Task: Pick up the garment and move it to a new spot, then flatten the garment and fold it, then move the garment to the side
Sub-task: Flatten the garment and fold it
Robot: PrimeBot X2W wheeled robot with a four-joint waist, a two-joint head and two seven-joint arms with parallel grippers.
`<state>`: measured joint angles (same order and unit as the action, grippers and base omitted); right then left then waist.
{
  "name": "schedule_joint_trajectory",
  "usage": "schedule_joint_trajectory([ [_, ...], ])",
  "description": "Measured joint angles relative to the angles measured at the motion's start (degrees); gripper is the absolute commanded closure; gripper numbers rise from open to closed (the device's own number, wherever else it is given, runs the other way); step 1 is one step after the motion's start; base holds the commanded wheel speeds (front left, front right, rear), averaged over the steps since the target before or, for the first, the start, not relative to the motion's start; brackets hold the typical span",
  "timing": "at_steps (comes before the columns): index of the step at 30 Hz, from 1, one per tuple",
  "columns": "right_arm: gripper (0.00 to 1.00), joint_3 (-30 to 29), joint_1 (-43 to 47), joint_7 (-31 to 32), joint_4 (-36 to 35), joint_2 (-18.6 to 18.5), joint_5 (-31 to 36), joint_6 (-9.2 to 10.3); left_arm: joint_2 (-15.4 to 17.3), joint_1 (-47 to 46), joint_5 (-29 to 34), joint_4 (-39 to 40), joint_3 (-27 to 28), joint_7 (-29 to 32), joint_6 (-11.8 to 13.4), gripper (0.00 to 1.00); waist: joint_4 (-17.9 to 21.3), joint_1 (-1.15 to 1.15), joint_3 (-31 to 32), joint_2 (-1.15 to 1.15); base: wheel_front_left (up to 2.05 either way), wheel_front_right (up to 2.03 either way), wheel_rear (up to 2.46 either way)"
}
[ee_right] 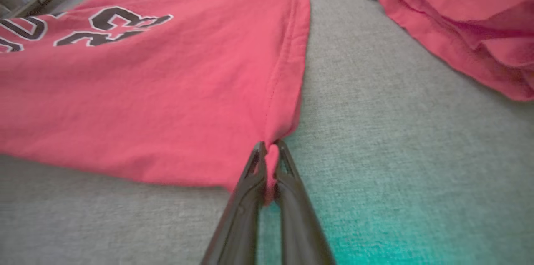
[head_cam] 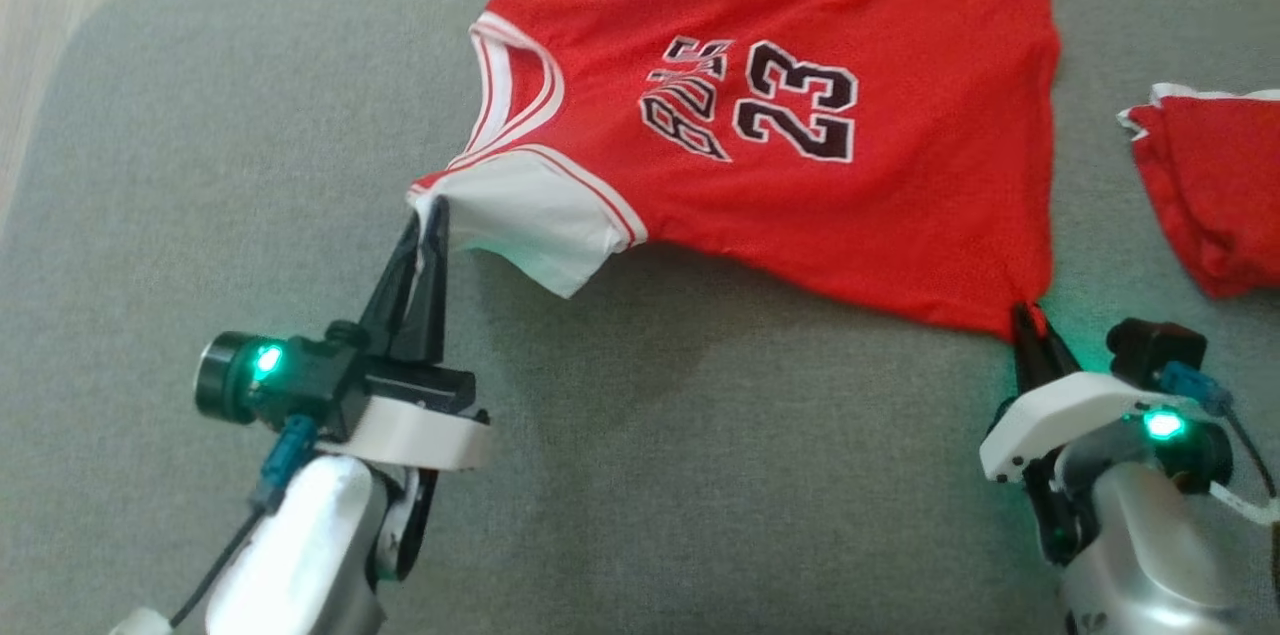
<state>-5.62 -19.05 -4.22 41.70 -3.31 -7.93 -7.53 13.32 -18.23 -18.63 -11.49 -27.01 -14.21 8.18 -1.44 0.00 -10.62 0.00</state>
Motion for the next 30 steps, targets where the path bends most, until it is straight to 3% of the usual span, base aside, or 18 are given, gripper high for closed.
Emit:
schedule_joint_trajectory([
  [5,1.0,2.2,1.2,-2.4,-3.2,0.5,-1.8,0.0,0.8,0.3,-1.7,0.3,1.5,0.0,0.1,1.0,1.3,0.0,2.3,0.0,0.0,0.0,0.0],
  [10,1.0,4.2,-0.4,-2.8,-12.3,0.5,-1.9,0.0,2.2,0.4,-3.6,3.1,3.4,0.9,-0.4,1.0,2.5,0.0,4.7,0.0,0.0,0.0,0.0],
  [20,1.0,7.5,-8.7,4.3,-31.8,0.0,0.3,0.0,2.5,-9.9,-10.6,11.6,11.7,4.5,-0.5,1.0,3.6,-0.01,9.9,0.0,0.0,0.0,0.0],
  [23,1.0,9.0,-8.8,7.1,-38.1,-1.7,-1.2,0.0,3.2,-10.2,-12.3,16.6,13.4,6.0,0.0,1.0,4.1,-0.01,11.0,0.0,0.0,0.0,0.0],
  [25,1.0,8.8,-8.8,9.1,-42.7,-3.0,-1.7,0.0,3.8,-10.2,-13.2,21.1,15.2,7.3,1.7,1.0,4.4,0.0,11.4,0.0,0.0,0.0,0.0],
  [30,1.0,6.9,-7.9,15.6,-57.3,-2.6,-3.3,0.0,6.0,-9.8,-15.4,35.1,18.1,13.9,4.5,1.0,4.6,-0.02,10.9,0.0,0.0,0.0,0.0],
])
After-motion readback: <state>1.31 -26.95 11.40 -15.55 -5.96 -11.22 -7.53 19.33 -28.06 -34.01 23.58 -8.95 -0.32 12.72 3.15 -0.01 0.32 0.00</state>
